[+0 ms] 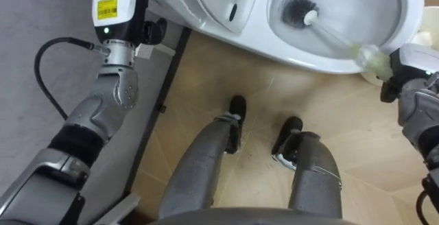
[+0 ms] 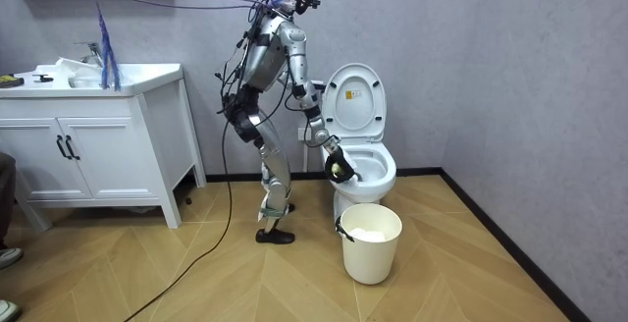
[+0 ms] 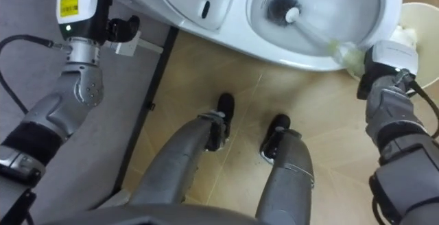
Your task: Brush toilet
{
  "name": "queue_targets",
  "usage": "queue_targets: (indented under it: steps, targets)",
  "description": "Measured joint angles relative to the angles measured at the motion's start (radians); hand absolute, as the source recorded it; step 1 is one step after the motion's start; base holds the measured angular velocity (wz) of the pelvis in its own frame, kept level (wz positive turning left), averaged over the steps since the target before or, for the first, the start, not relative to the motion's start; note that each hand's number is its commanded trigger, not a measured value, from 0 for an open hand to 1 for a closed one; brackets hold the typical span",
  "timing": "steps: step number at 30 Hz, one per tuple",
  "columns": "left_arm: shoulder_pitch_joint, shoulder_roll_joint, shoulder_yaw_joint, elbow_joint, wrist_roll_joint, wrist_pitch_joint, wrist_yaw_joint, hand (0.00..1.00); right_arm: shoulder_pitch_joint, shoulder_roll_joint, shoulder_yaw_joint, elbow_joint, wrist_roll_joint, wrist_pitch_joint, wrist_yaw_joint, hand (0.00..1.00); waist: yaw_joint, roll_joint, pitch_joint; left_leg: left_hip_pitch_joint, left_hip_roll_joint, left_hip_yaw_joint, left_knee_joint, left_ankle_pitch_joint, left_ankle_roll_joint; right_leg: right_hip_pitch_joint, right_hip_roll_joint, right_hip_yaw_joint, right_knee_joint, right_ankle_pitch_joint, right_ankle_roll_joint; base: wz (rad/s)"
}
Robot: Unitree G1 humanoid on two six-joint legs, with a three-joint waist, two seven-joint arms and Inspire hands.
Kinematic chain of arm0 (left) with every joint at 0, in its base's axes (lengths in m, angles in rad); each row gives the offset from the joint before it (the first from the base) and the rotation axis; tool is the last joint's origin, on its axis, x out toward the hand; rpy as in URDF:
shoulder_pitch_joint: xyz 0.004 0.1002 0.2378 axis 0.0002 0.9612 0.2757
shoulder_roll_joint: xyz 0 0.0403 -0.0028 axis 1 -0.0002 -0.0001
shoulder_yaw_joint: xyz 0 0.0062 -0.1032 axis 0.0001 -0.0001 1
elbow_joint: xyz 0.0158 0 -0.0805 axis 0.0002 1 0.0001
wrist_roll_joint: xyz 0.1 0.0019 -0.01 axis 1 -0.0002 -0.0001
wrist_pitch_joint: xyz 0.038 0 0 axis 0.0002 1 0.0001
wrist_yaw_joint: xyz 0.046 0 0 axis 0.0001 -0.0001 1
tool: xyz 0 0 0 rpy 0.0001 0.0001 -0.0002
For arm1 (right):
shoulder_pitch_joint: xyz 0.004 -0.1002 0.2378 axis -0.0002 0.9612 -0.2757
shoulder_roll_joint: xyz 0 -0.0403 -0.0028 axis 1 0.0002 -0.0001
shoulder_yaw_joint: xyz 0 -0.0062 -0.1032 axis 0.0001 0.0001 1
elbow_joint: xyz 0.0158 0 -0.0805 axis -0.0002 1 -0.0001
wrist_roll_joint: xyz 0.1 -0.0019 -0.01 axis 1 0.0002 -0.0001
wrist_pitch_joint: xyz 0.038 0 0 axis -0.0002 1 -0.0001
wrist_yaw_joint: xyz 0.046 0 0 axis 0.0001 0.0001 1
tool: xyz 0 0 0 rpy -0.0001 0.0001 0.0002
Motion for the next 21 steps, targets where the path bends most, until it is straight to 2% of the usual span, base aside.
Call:
queue_targets:
  steps: [3,6,11,13,17,19,21]
  targets:
    - [-0.003,-0.001,-0.003,0.0,0.006,0.008,0.005,0.0,0.0,0.001,0.001,0.0,-0.014,0.002,-0.005,1.0,-0.004,0.0,0.0,0.0,0.0,0.011,0.006,-0.003,0.005,0.001,-0.003,0.001,0.003,-0.002,0.004,0.0]
    - [-0.005,-0.002,-0.012,0.001,0.004,0.015,0.01,0.0,-0.015,-0.001,0.004,0.007,-0.022,0.004,-0.017,1.0,0.002,-0.003,0.0017,0.0,0.007,0.051,0.009,-0.009,0.017,-0.014,-0.004,0.026,0.019,-0.007,0.011,-0.1]
    - [-0.013,0.002,-0.02,0.003,-0.03,0.016,0.025,0.0,-0.061,0.015,0.005,0.035,0.115,-0.018,-0.024,1.0,0.001,-0.01,0.0034,-0.01,0.01,0.07,0.016,-0.012,0.022,-0.041,-0.007,0.051,0.037,-0.005,0.012,-0.12]
    - [-0.02,0.003,-0.019,0.011,-0.033,0.015,0.044,0.0,-0.081,0.041,-0.052,0.041,0.158,-0.02,-0.03,1.0,-0.003,-0.013,0.0055,-0.022,0.01,0.079,0.026,-0.012,0.022,-0.057,-0.005,0.06,0.054,-0.006,0.011,0.0]
    - [-0.035,0.003,-0.013,0.025,-0.017,0.015,0.057,0.0,-0.117,0.055,-0.092,0.041,0.096,-0.035,-0.06,1.0,-0.011,-0.022,0.0111,-0.036,0.003,0.085,0.046,-0.012,0.023,-0.078,-0.021,0.07,0.086,-0.014,0.011,0.01]
    - [-0.044,0.003,-0.007,0.032,-0.006,0.017,0.062,0.0,-0.132,0.056,-0.09,0.029,0.006,-0.033,-0.064,1.0,-0.02,-0.039,0.0172,-0.041,0.002,0.084,0.058,-0.012,0.024,-0.089,-0.023,0.08,0.103,-0.019,0.012,0.0]
    - [-0.047,0.003,-0.006,0.033,-0.005,0.017,0.062,0.0,-0.134,0.06,-0.083,0.01,-0.078,-0.022,-0.064,1.0,-0.019,-0.044,0.0164,-0.046,0.011,0.085,0.07,-0.016,0.027,-0.087,-0.014,0.08,0.1,-0.017,0.011,-0.07]
